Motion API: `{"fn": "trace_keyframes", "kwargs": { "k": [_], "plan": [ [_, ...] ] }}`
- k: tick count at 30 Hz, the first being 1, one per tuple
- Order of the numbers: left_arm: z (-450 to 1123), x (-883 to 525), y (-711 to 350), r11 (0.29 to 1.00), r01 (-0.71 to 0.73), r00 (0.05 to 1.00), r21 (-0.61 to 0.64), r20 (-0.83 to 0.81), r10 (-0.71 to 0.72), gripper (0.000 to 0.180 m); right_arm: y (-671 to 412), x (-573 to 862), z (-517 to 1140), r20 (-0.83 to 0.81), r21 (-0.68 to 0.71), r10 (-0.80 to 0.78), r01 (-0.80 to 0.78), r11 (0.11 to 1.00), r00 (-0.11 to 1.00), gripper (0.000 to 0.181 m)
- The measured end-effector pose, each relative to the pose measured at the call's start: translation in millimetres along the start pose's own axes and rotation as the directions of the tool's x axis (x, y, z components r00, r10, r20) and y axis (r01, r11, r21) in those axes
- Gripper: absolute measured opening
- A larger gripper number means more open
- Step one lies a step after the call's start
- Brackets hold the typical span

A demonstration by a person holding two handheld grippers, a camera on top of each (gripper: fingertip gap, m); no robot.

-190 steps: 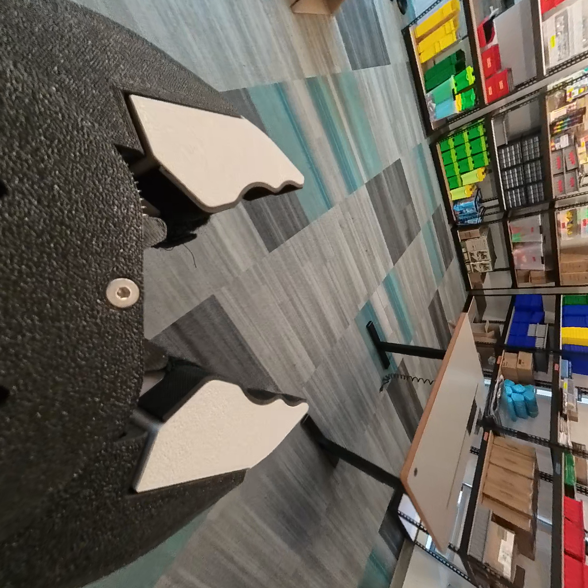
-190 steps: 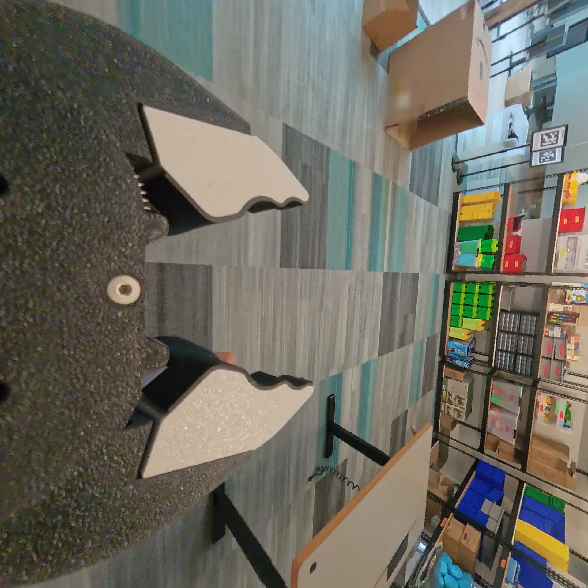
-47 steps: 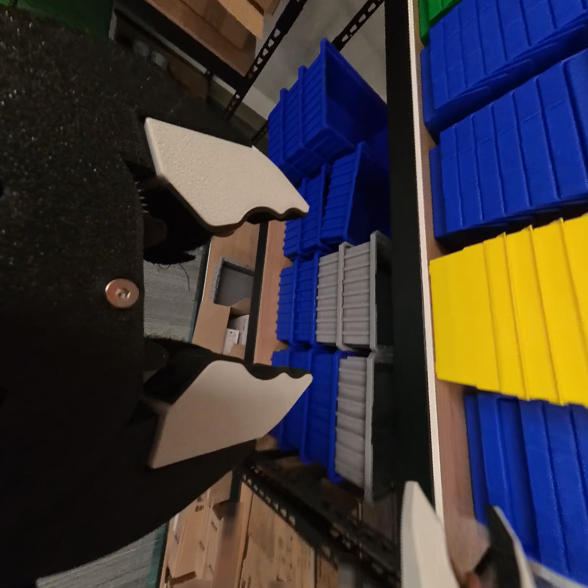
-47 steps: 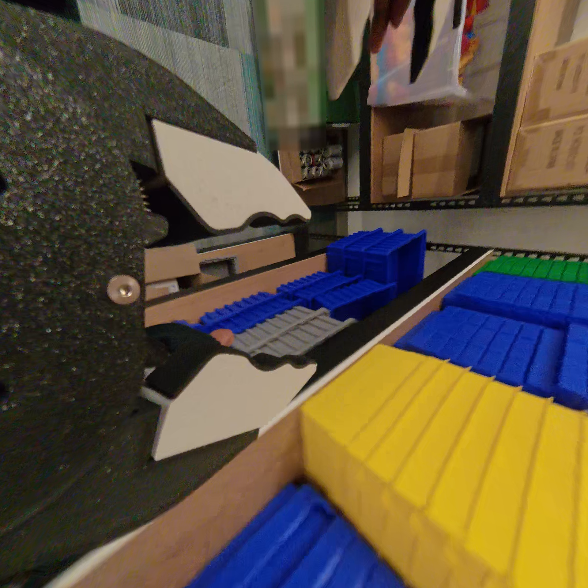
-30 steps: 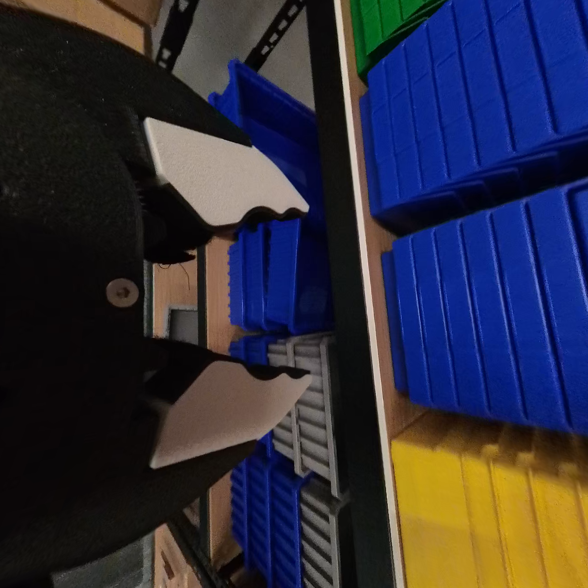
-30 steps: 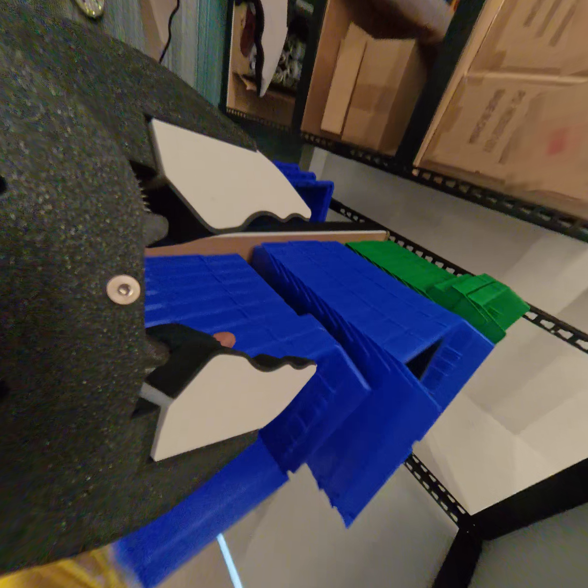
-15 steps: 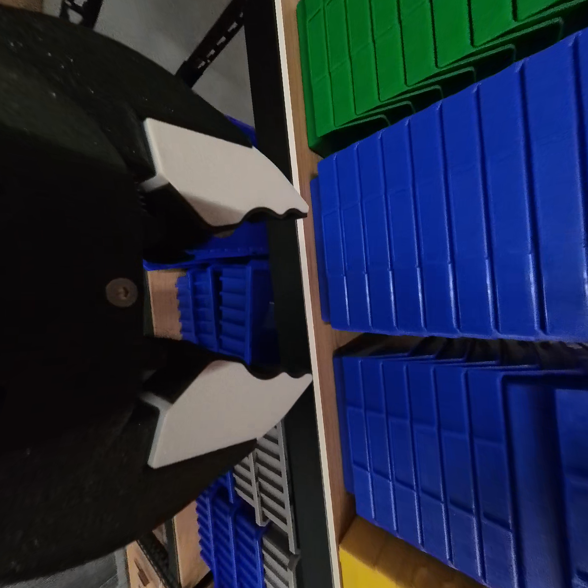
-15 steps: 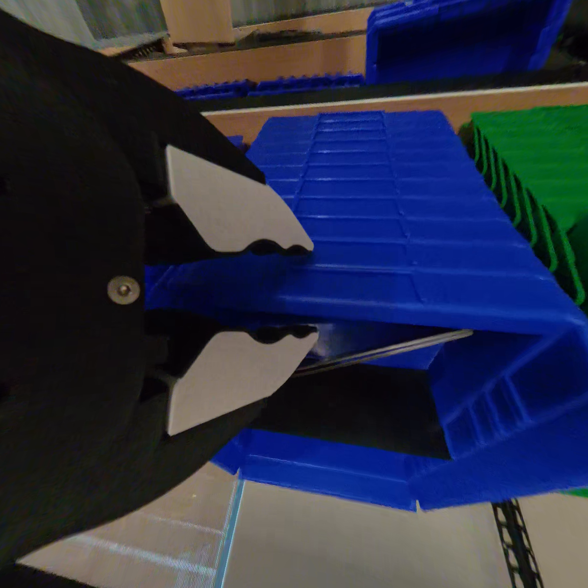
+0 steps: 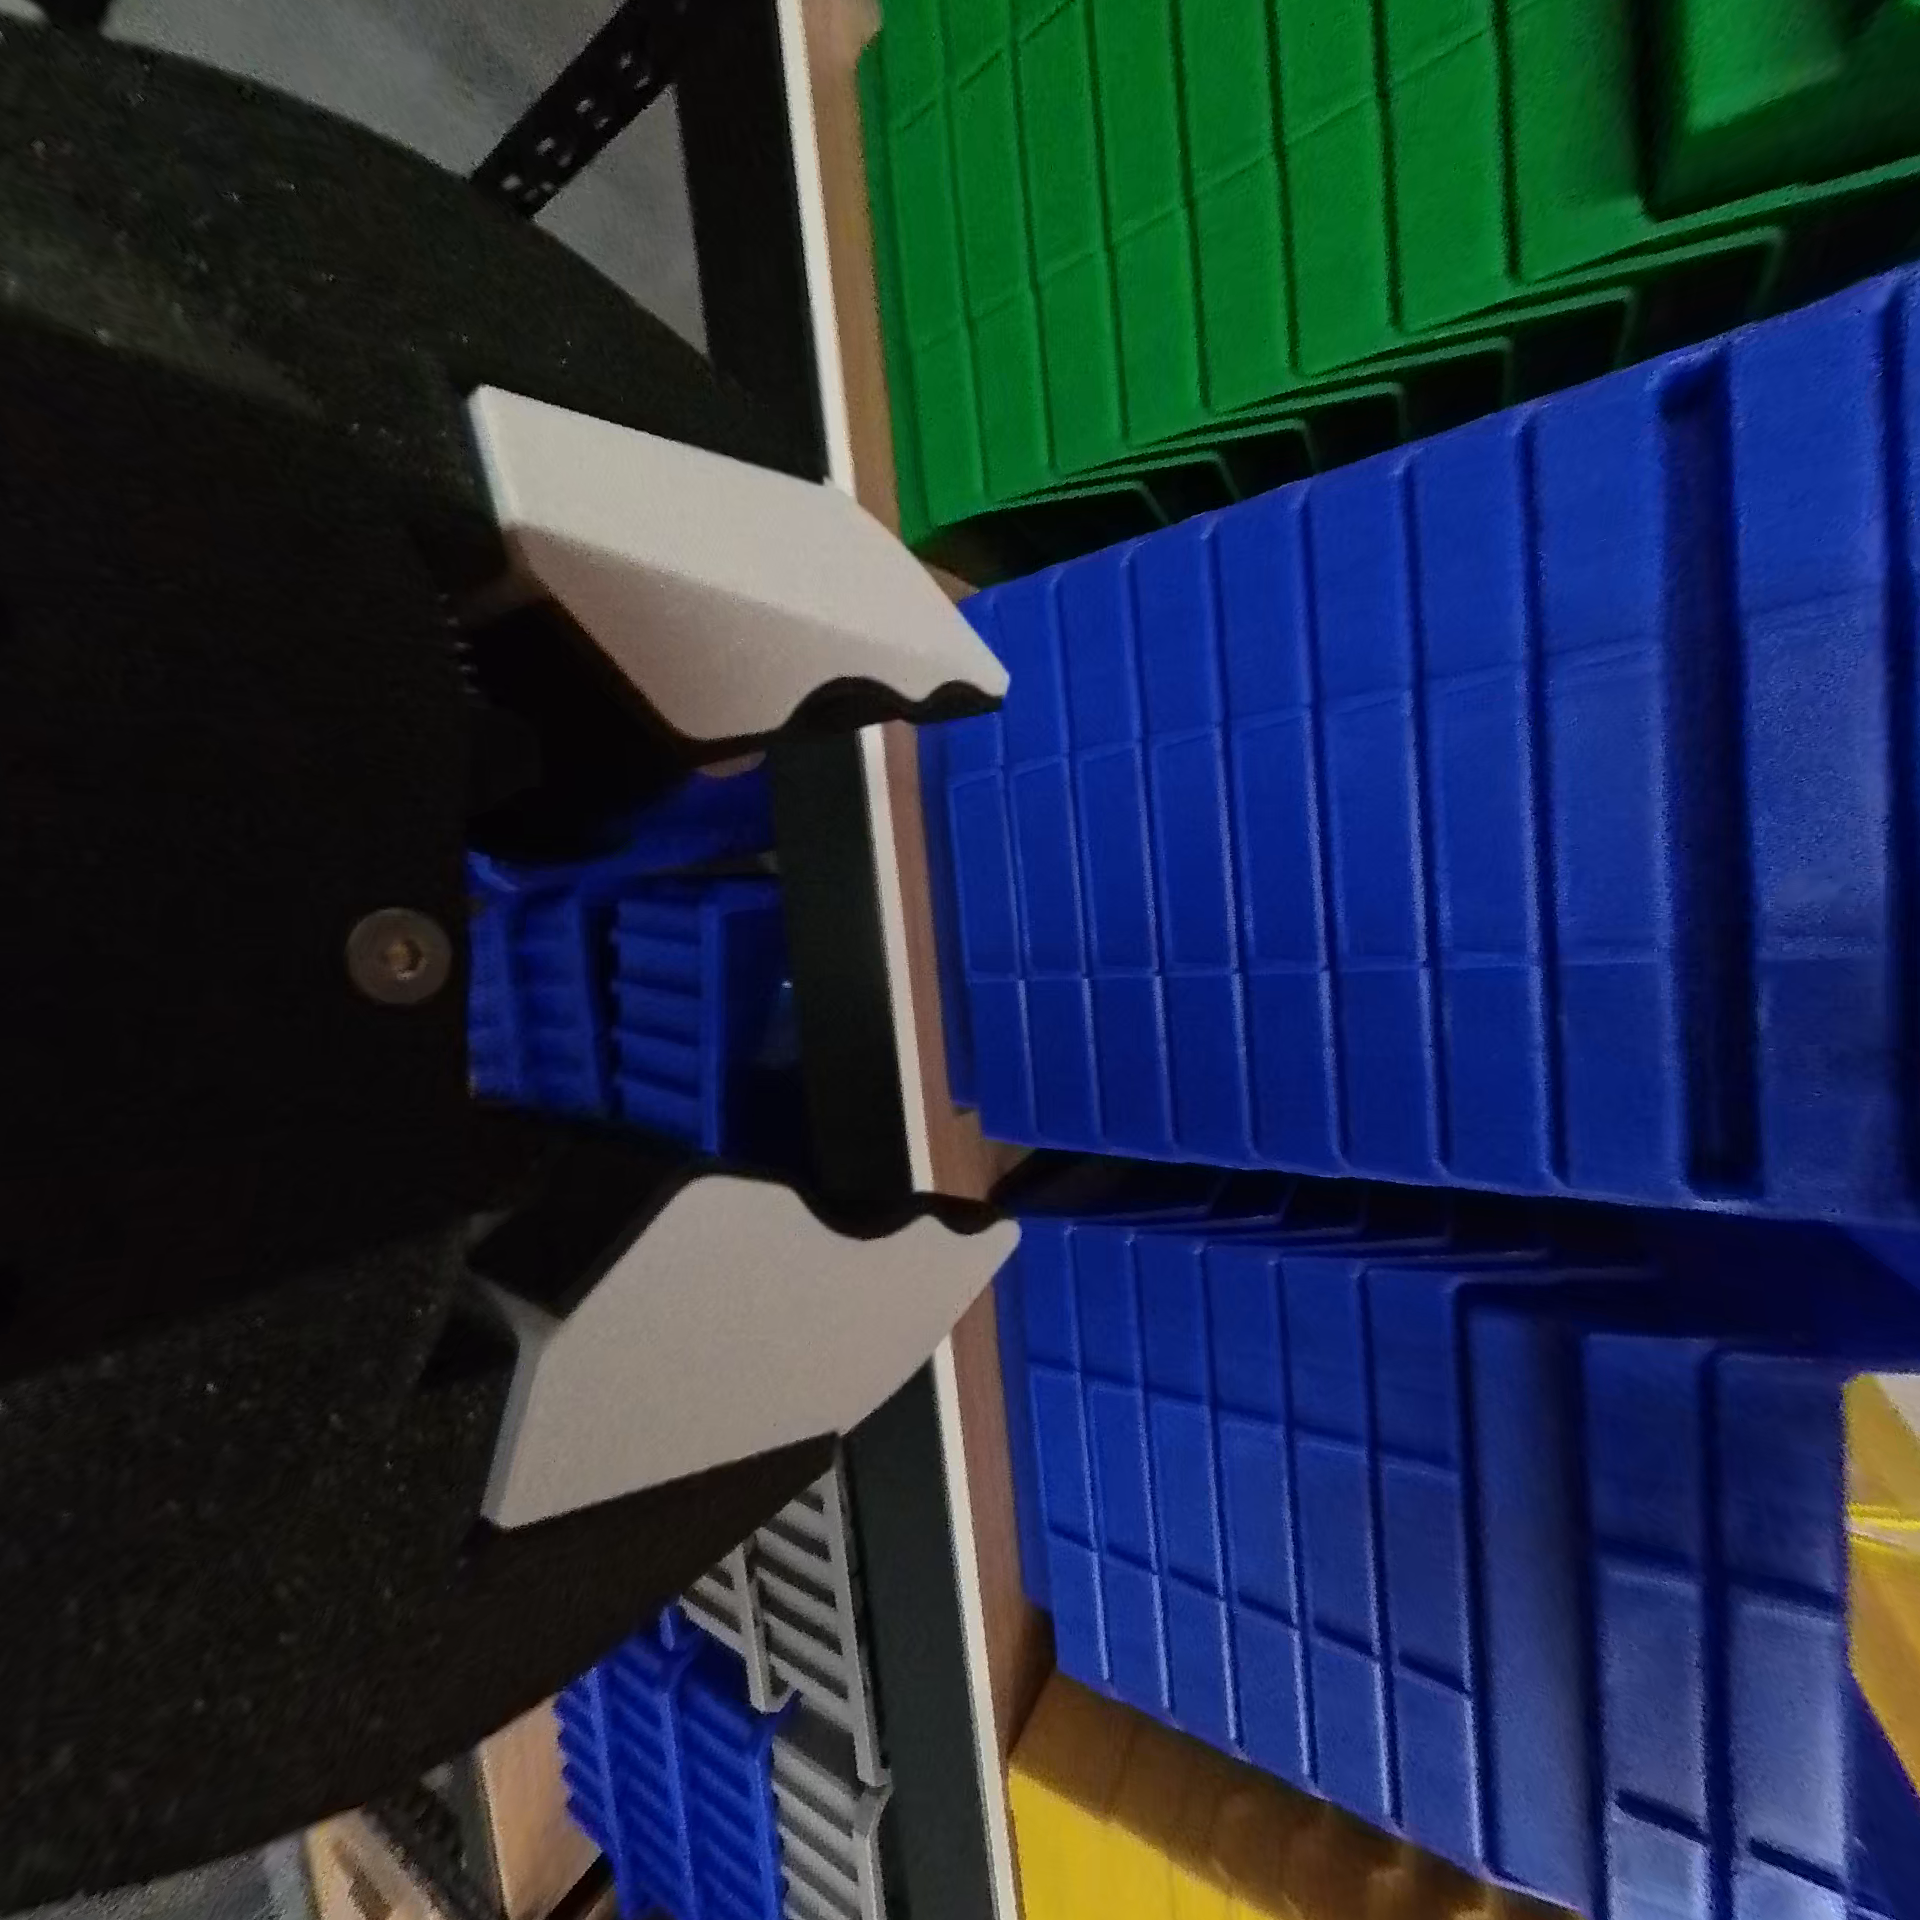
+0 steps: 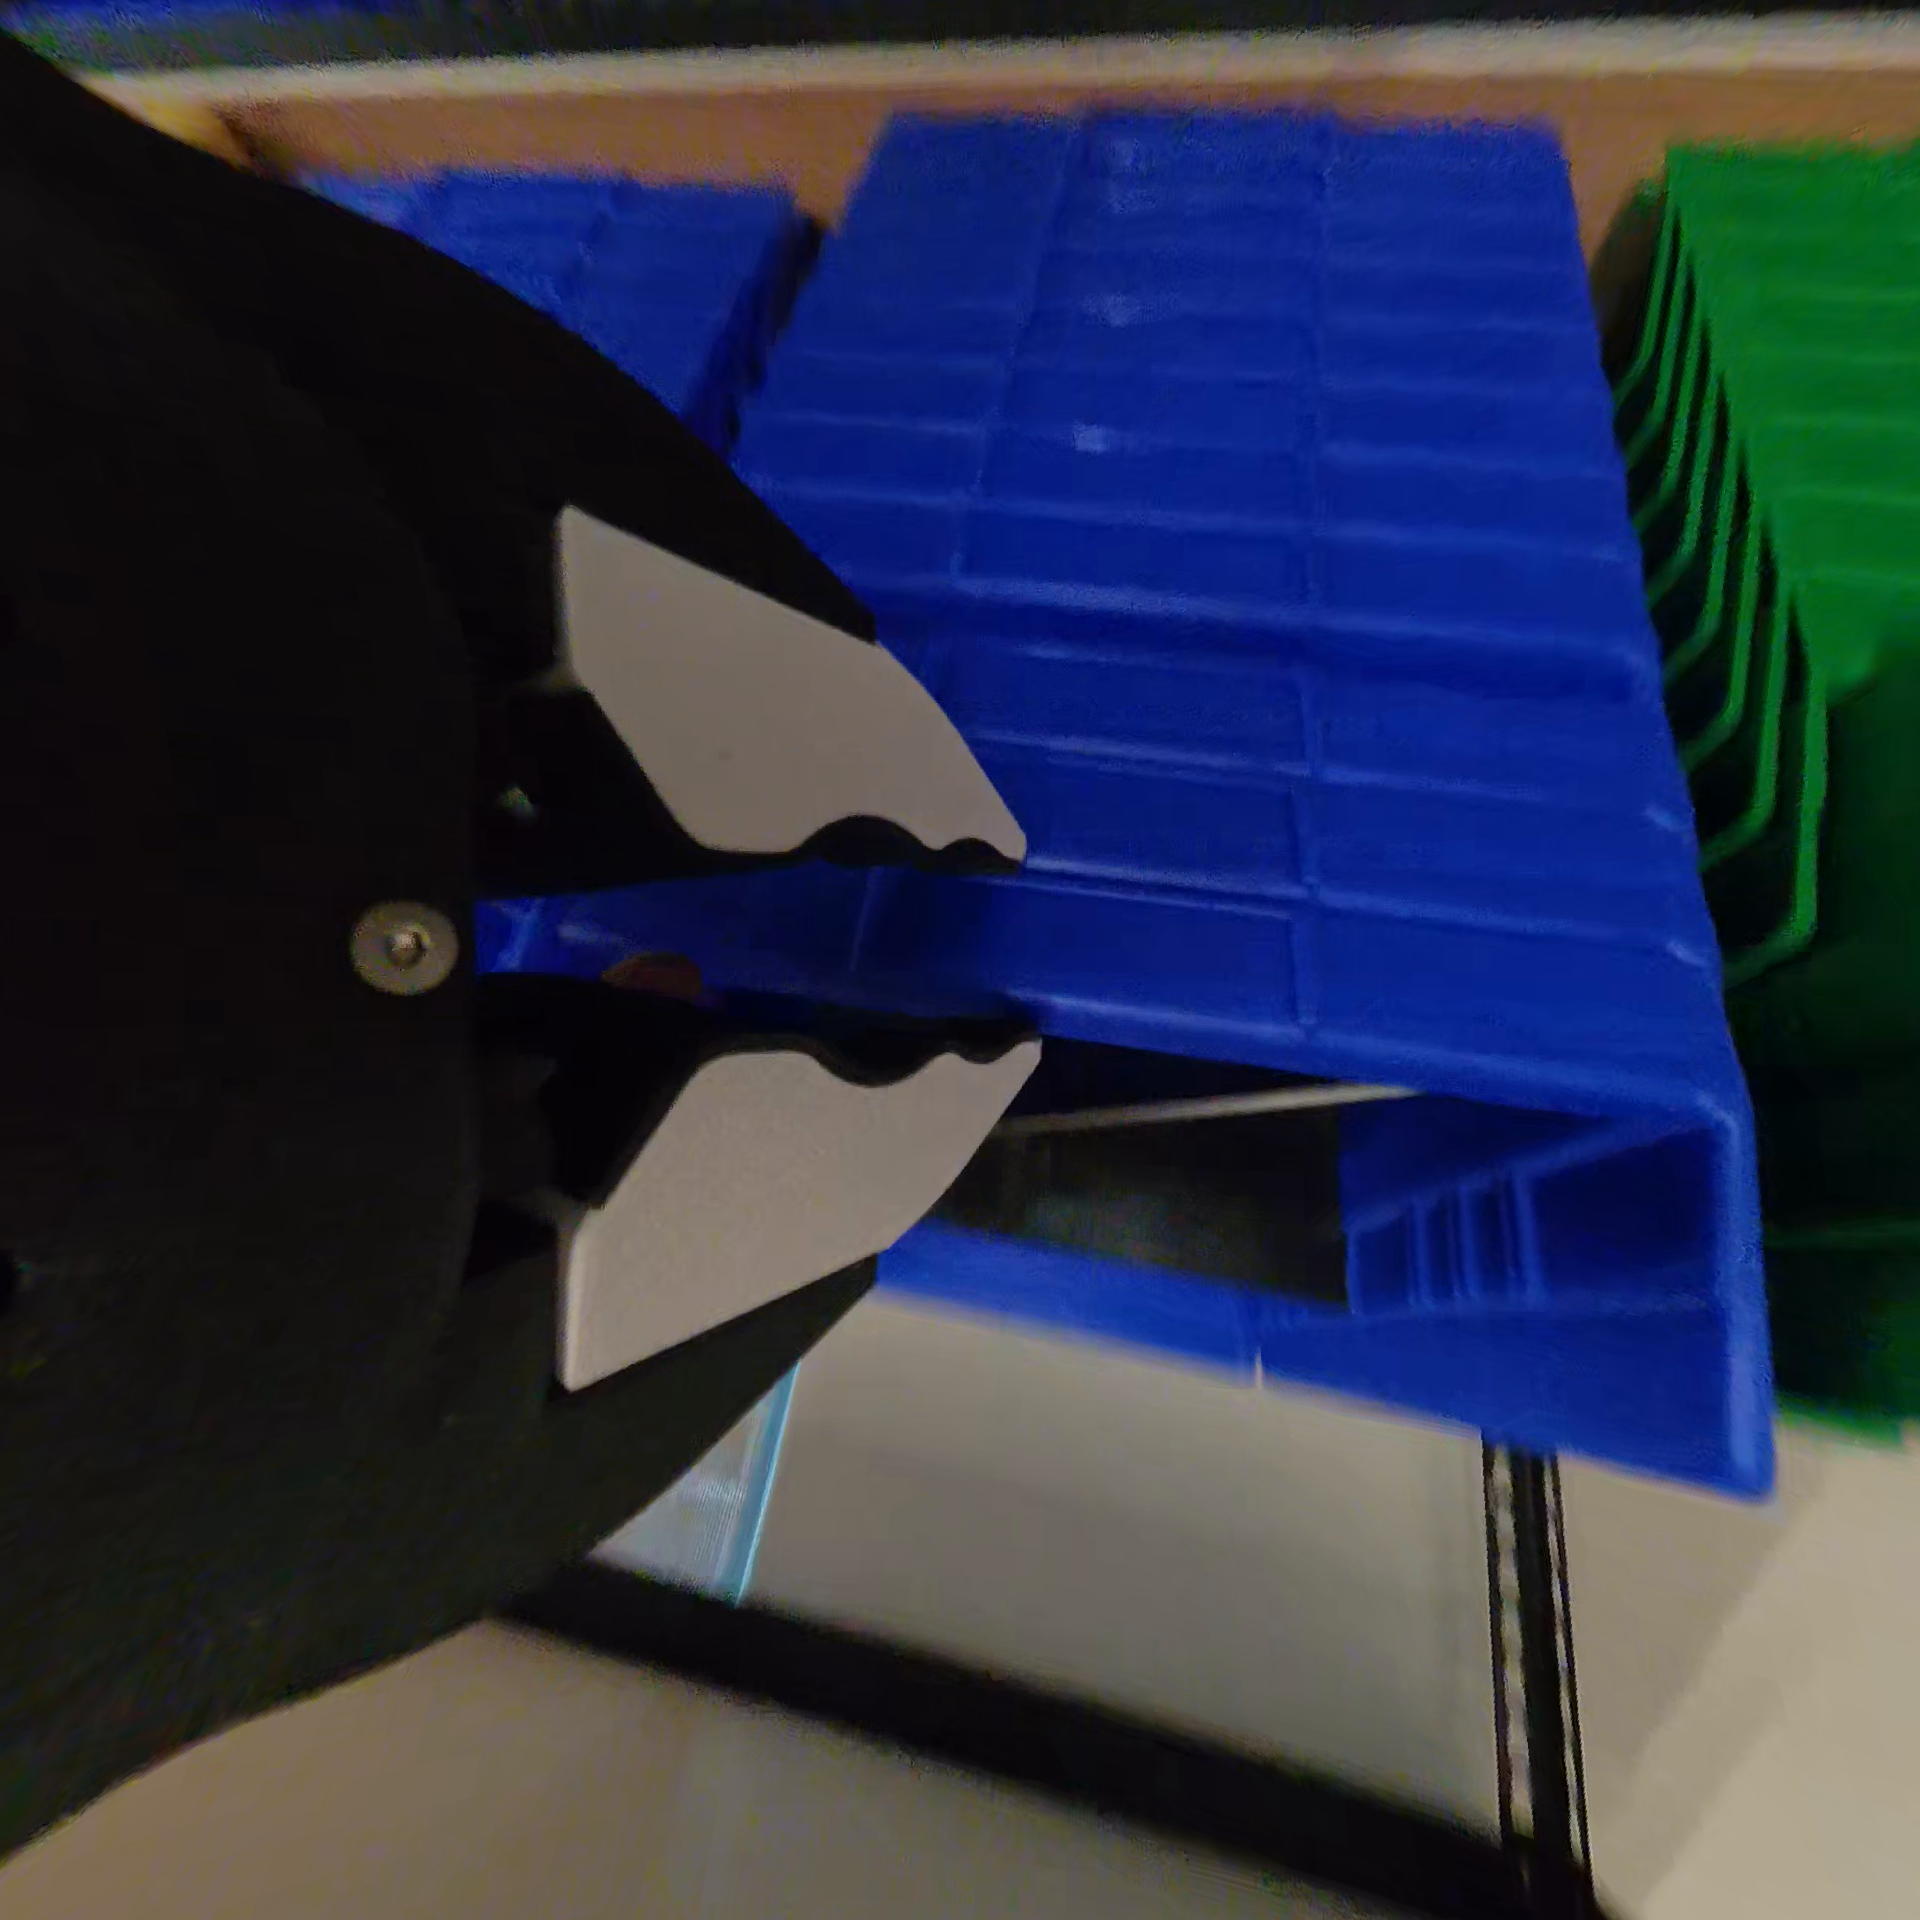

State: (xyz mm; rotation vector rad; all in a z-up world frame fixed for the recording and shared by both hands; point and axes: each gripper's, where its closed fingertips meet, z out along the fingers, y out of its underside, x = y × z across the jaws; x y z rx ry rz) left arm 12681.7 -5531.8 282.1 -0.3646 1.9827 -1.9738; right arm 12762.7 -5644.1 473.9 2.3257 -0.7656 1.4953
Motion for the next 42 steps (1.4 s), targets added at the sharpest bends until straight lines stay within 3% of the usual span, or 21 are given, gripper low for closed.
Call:
{"fn": "trace_keyframes", "kwargs": {
  "k": [4,8,12,17,18,19,20,21,22,23,24,26,28,30,34,37,42],
  "plan": [
    [12,-7,-25,0.997,-0.037,0.999,0.063,-0.008,0.038,0.085,4,3,-2,-0.031,0.038,0.026,-0.025,0.999,0.999,0.025],
    [41,-28,-87,0.971,-0.163,0.987,0.176,0.03,0.16,0.079,4,4,-3,-0.036,0.076,0.035,-0.032,0.997,0.999,0.025],
    [89,-56,-159,0.922,-0.274,0.962,0.272,0.078,0.263,0.032,4,5,-3,-0.049,0.091,0.048,-0.044,0.995,0.998,0.024],
    [135,-54,-179,0.91,-0.313,0.949,0.272,0.041,0.314,0.004,5,11,-4,-0.077,0.089,0.023,-0.016,0.996,0.997,0.023],
    [137,-52,-177,0.911,-0.321,0.946,0.259,0.043,0.321,0.001,5,21,-6,-0.136,0.101,0.036,-0.022,0.995,0.99,0.007],
    [138,-51,-175,0.909,-0.334,0.942,0.25,0.054,0.331,0.0,7,62,-26,-0.396,0.1,-0.005,0.049,0.994,0.918,0.0],
    [137,-48,-173,0.908,-0.341,0.939,0.244,0.051,0.339,0.0,17,88,-40,-0.475,0.058,-0.022,0.056,0.997,0.88,0.0],
    [138,-45,-168,0.92,-0.322,0.945,0.225,0.024,0.325,0.0,16,82,-39,-0.276,0.163,0.111,-0.068,0.984,0.955,0.0],
    [138,-43,-166,0.928,-0.298,0.952,0.224,-0.002,0.306,0.0,9,64,-39,0.002,0.244,0.222,-0.216,0.945,0.975,0.0],
    [138,-42,-165,0.931,-0.283,0.955,0.23,-0.02,0.296,0.0,8,54,-41,0.134,0.265,0.256,-0.284,0.922,0.957,0.0],
    [137,-42,-165,0.931,-0.276,0.956,0.237,-0.036,0.292,0.0,15,52,-39,0.128,0.249,0.249,-0.274,0.929,0.96,0.01],
    [137,-42,-165,0.929,-0.272,0.953,0.252,-0.065,0.296,0.0,26,29,-28,0.133,0.165,0.234,-0.254,0.953,0.963,0.061],
    [137,-42,-165,0.92,-0.295,0.941,0.26,-0.087,0.326,0.0,31,9,-17,0.089,0.1,0.207,-0.216,0.971,0.974,0.077],
    [137,-42,-165,0.907,-0.313,0.927,0.283,-0.116,0.356,0.0,34,16,-12,-0.106,0.094,0.182,-0.172,0.981,0.978,0.068],
    [137,-47,-172,0.856,-0.358,0.894,0.373,-0.127,0.429,0.0,34,8,-8,-0.199,0.088,0.216,-0.202,0.975,0.956,0.067],
    [138,-45,-172,0.823,-0.4,0.855,0.403,-0.16,0.494,0.0,29,16,-21,-0.406,0.07,0.083,-0.059,0.996,0.91,0.057],
    [139,-30,-170,0.821,-0.391,0.815,0.416,-0.258,0.519,0.001,35,13,-18,-0.424,-0.064,-0.007,-0.022,0.998,0.906,0.058]
  ]
}}
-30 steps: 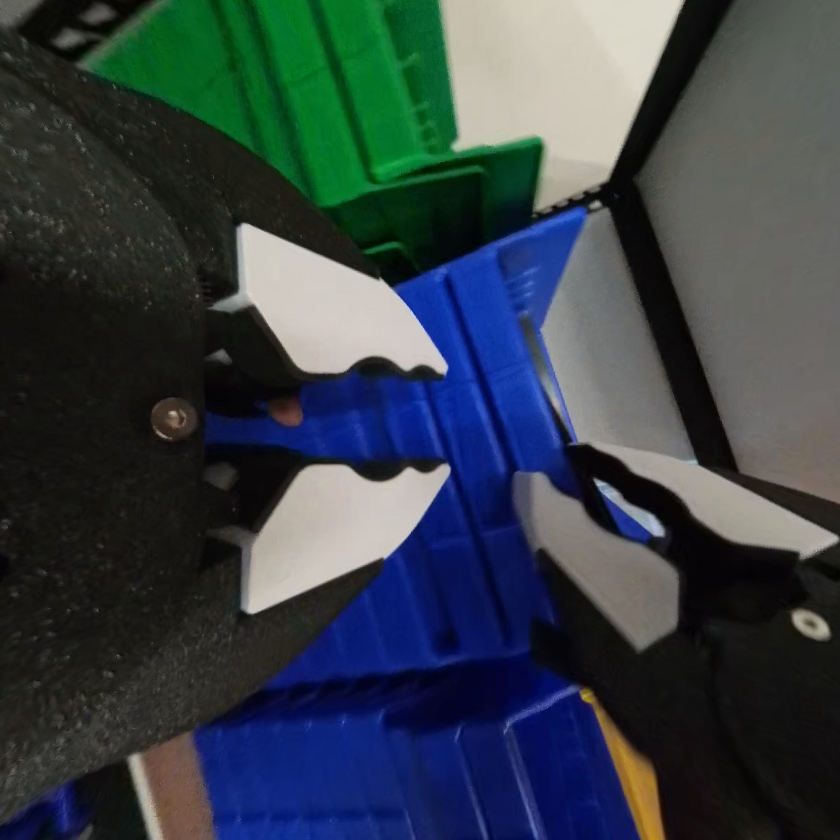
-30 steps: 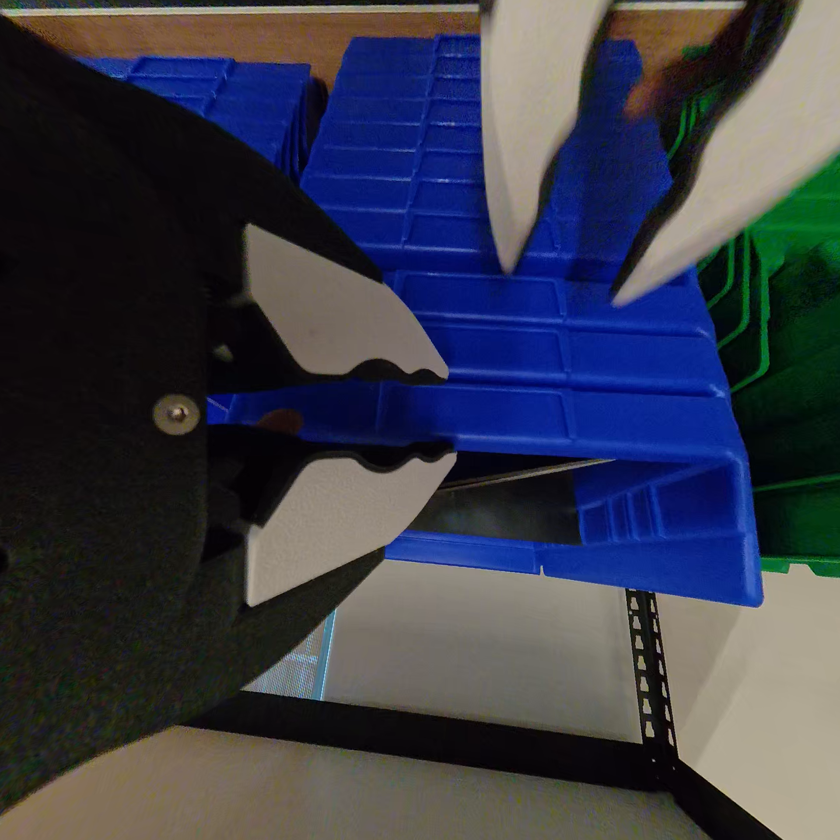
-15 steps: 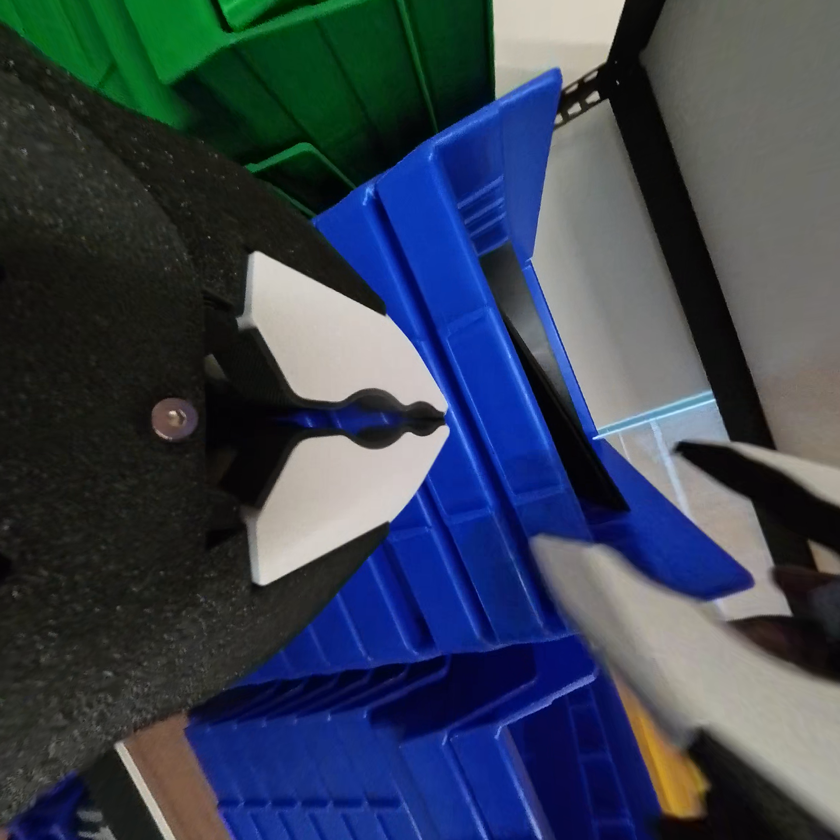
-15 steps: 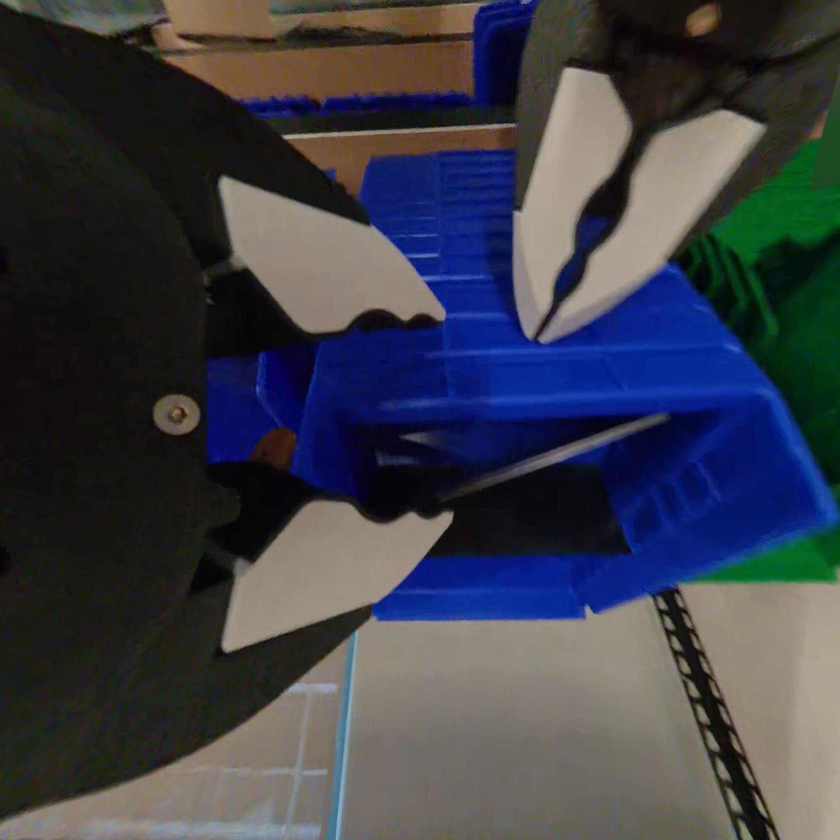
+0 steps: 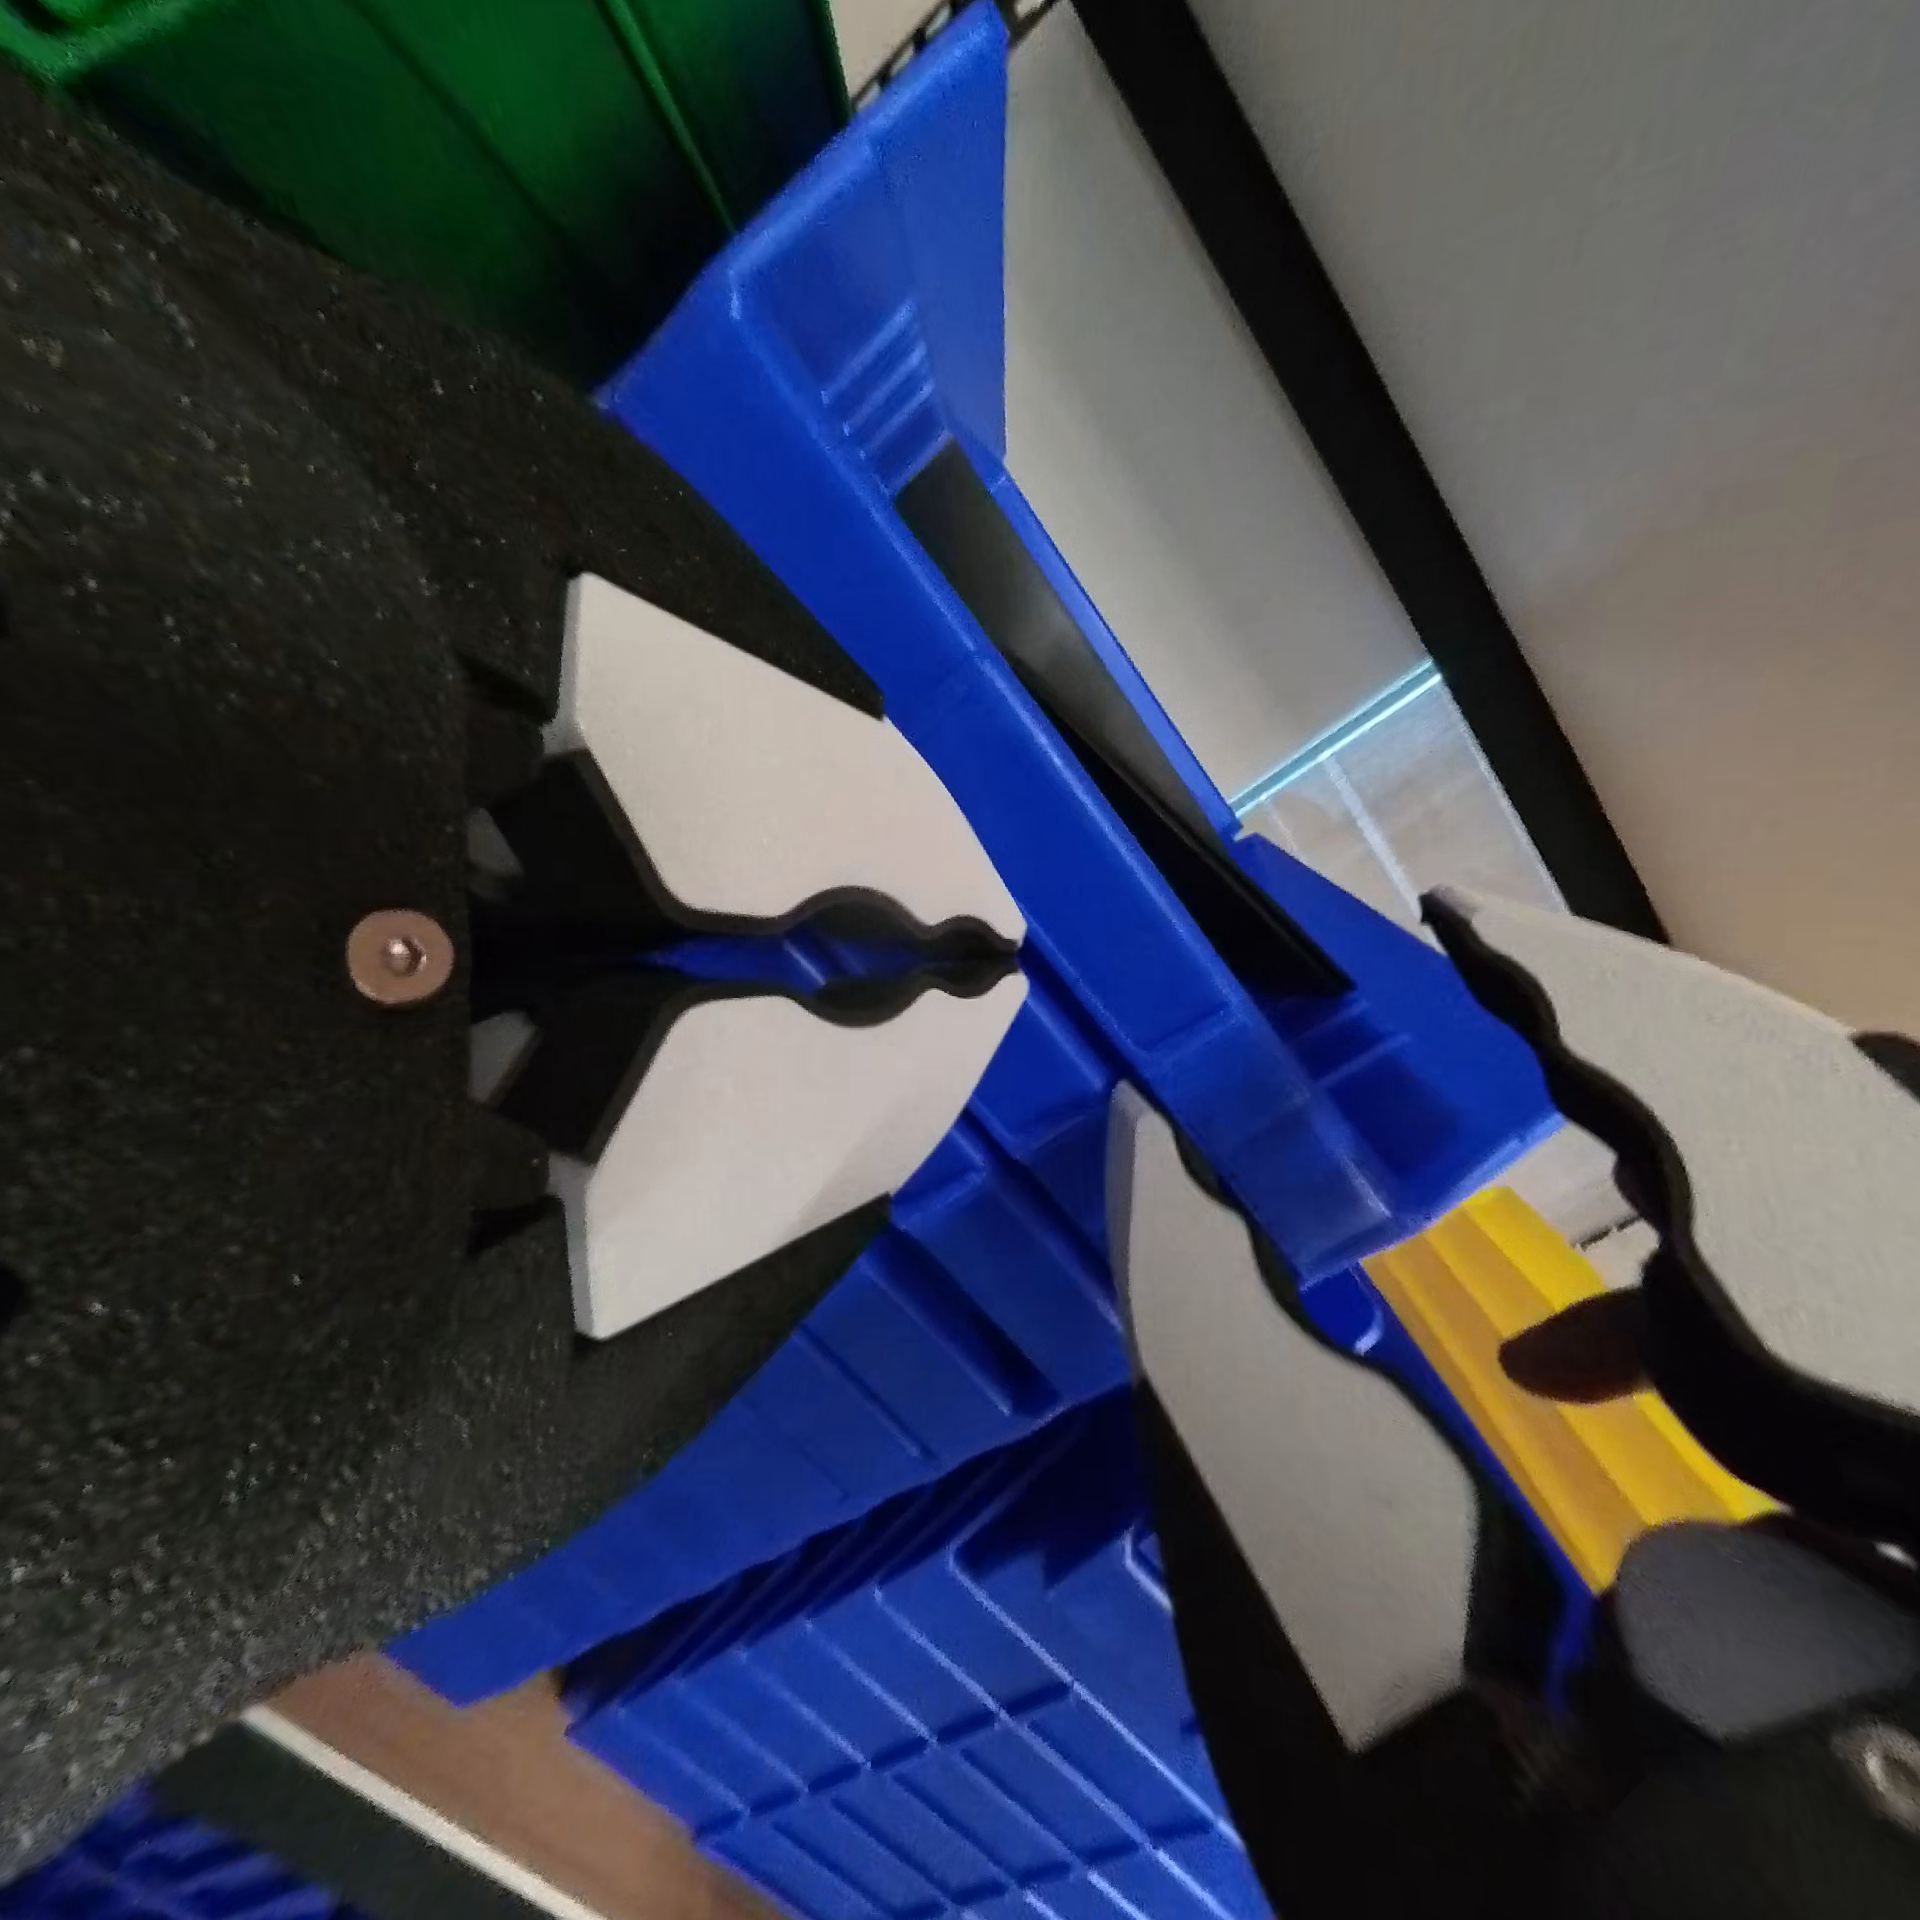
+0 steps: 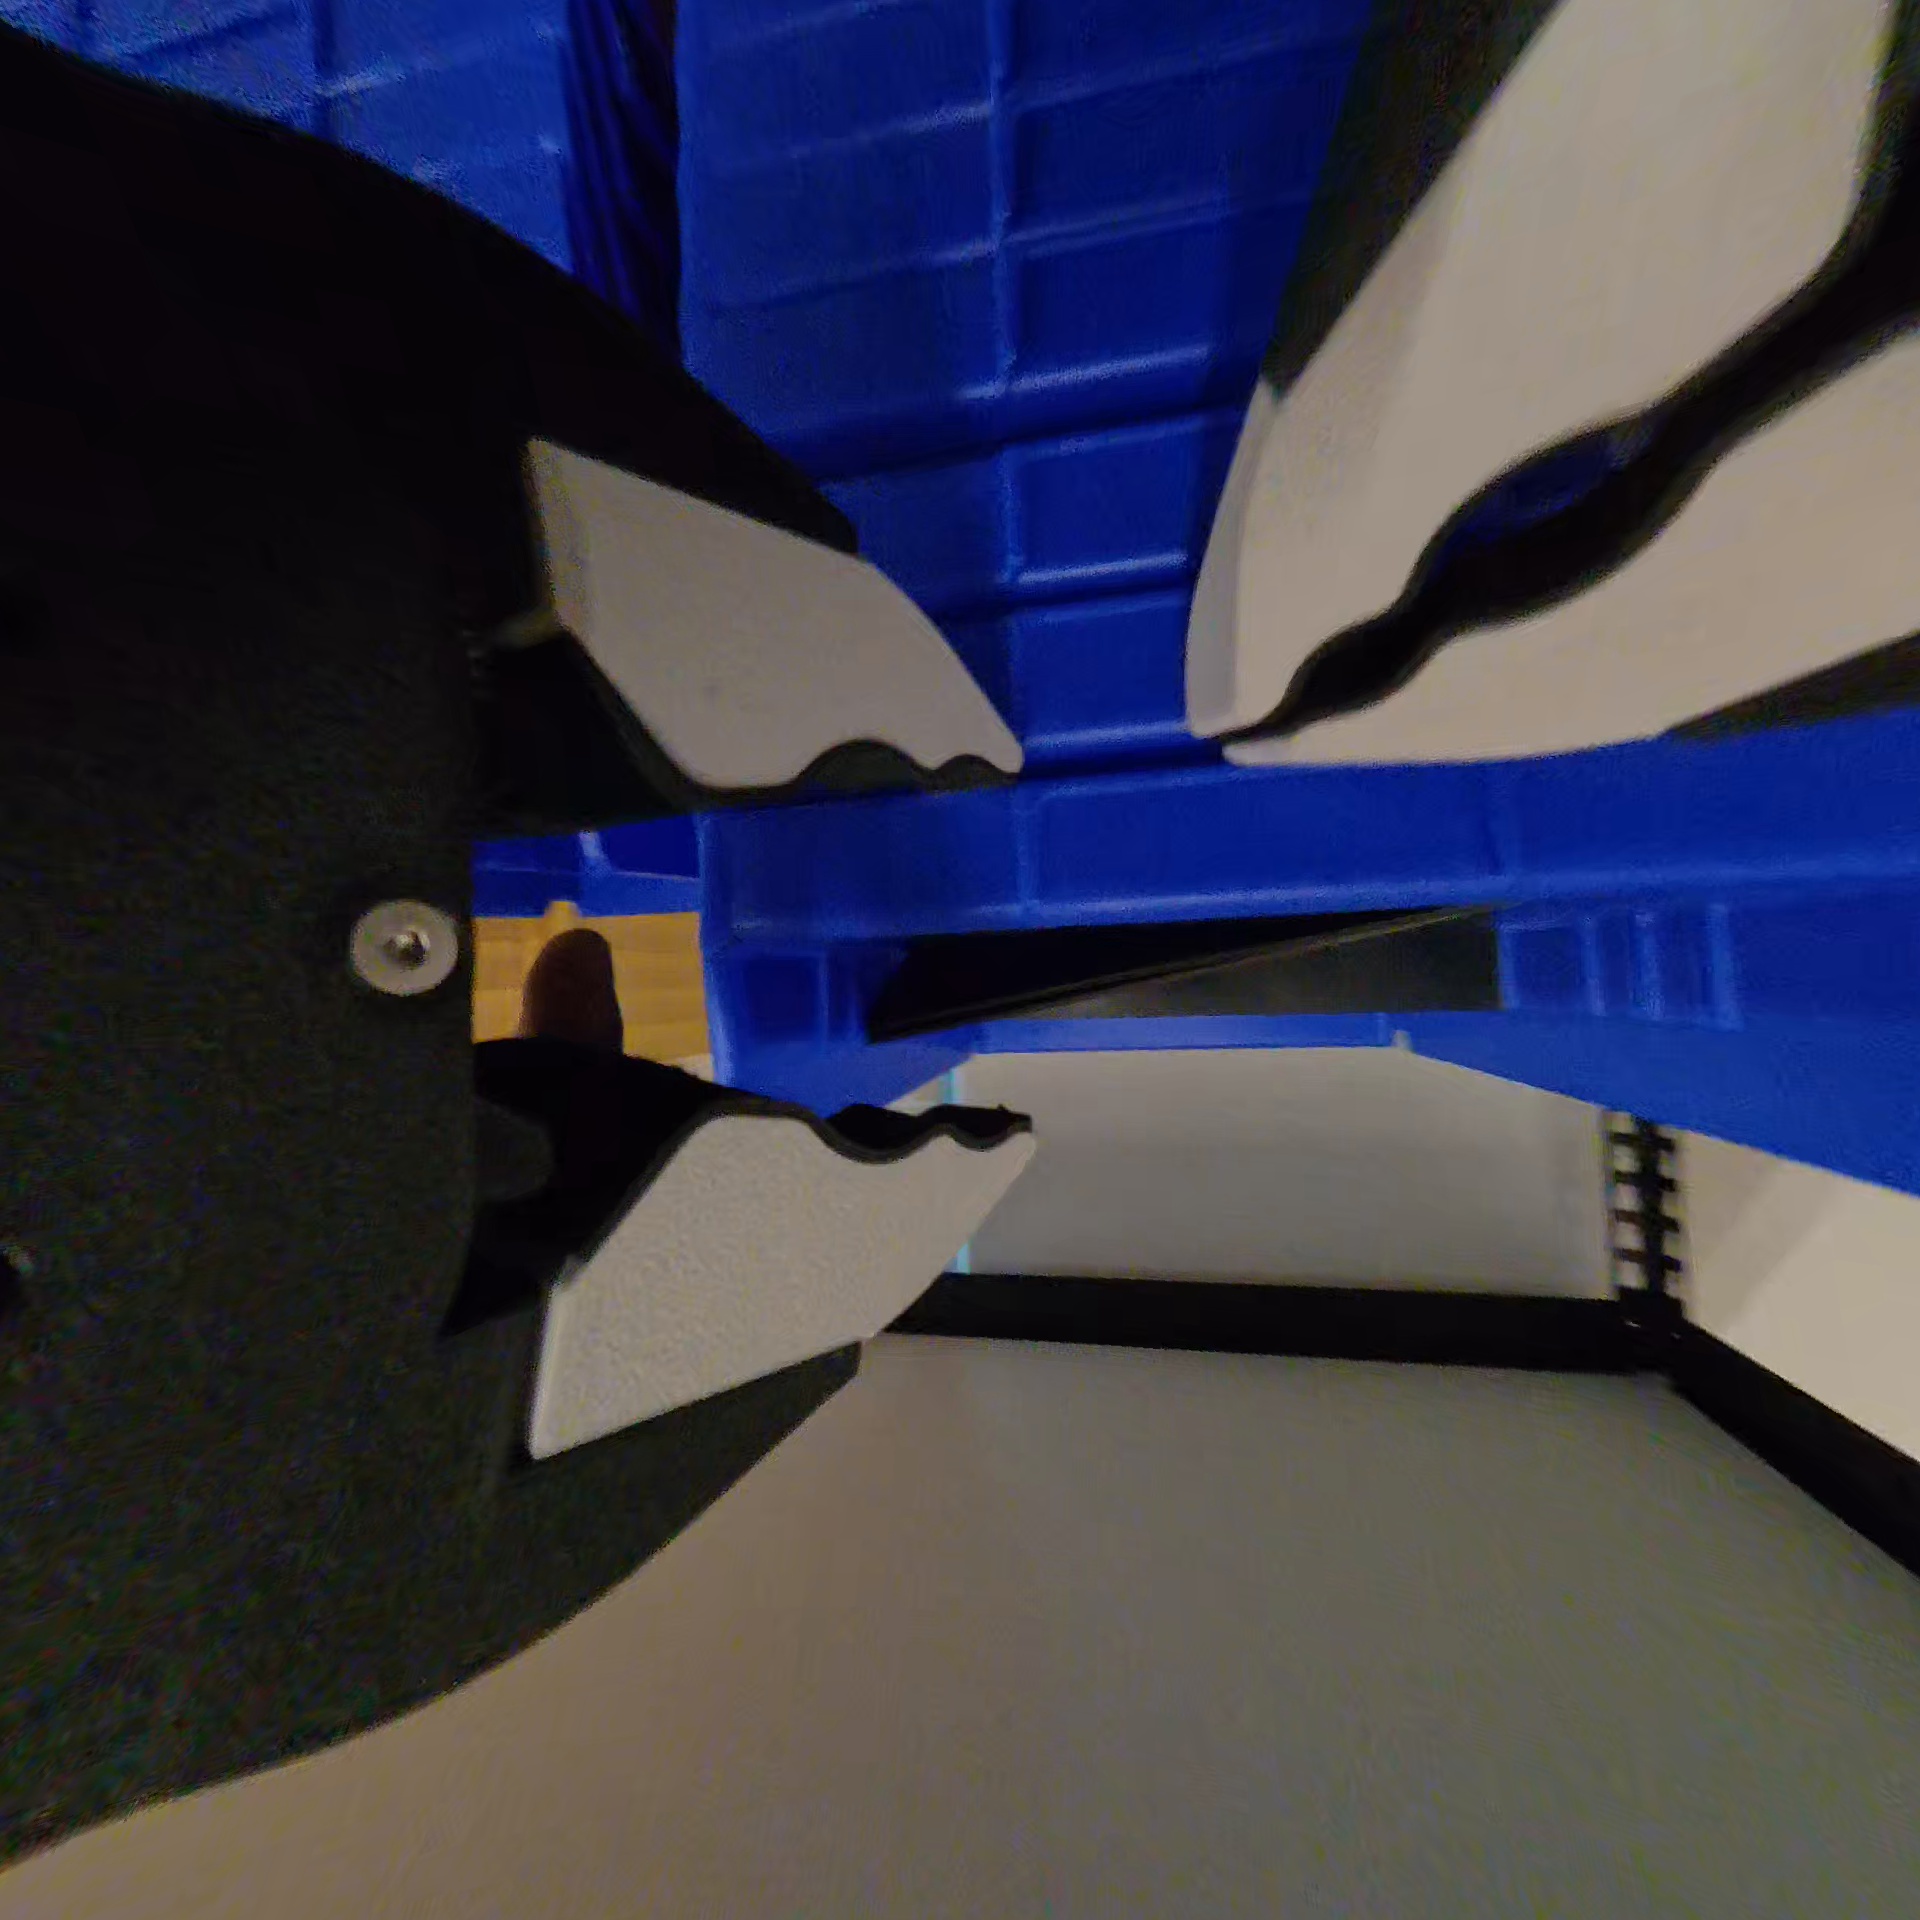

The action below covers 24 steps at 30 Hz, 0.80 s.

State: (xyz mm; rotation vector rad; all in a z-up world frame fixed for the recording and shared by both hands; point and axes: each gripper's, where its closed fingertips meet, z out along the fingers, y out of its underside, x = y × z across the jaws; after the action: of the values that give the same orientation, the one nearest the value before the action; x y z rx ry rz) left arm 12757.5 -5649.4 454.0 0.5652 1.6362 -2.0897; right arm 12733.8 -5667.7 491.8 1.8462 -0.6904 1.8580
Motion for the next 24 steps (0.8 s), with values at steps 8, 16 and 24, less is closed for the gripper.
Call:
{"fn": "trace_keyframes", "kwargs": {
  "k": [8,16,24],
  "plan": [
    [8,-3,6,0.993,0.1,0.993,-0.066,-0.052,-0.103,0.001,-4,10,6,-0.163,-0.042,-0.139,0.134,0.99,0.977,0.075],
    [20,-2,11,0.981,0.188,0.968,-0.056,-0.159,-0.195,0.0,-1,-21,27,0.14,0.008,0.029,-0.031,0.999,0.99,0.025],
    [28,13,30,0.969,0.207,0.944,-0.136,-0.232,-0.234,0.001,7,-23,43,0.245,-0.091,-0.168,0.195,0.976,0.955,0.027]
  ]
}}
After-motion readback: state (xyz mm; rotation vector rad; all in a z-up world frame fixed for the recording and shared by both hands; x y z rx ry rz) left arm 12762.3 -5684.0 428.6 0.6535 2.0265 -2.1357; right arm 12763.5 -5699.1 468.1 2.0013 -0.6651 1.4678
